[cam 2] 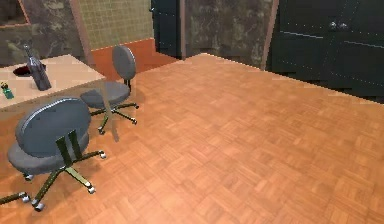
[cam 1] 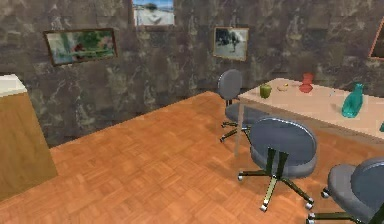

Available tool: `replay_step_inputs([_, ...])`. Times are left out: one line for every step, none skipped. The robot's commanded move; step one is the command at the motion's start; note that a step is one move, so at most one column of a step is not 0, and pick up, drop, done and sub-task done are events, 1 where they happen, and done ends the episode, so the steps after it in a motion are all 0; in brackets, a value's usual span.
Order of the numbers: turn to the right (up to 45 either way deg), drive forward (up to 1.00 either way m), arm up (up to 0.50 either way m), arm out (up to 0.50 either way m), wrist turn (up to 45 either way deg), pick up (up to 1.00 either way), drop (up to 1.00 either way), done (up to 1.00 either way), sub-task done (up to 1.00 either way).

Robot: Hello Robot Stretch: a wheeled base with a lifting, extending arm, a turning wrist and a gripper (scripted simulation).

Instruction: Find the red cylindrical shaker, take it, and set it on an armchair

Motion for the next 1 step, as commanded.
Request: replay_step_inputs([45.0,0.0,0.0,0.0,0.0,0.0,0.0,0.0,0.0])
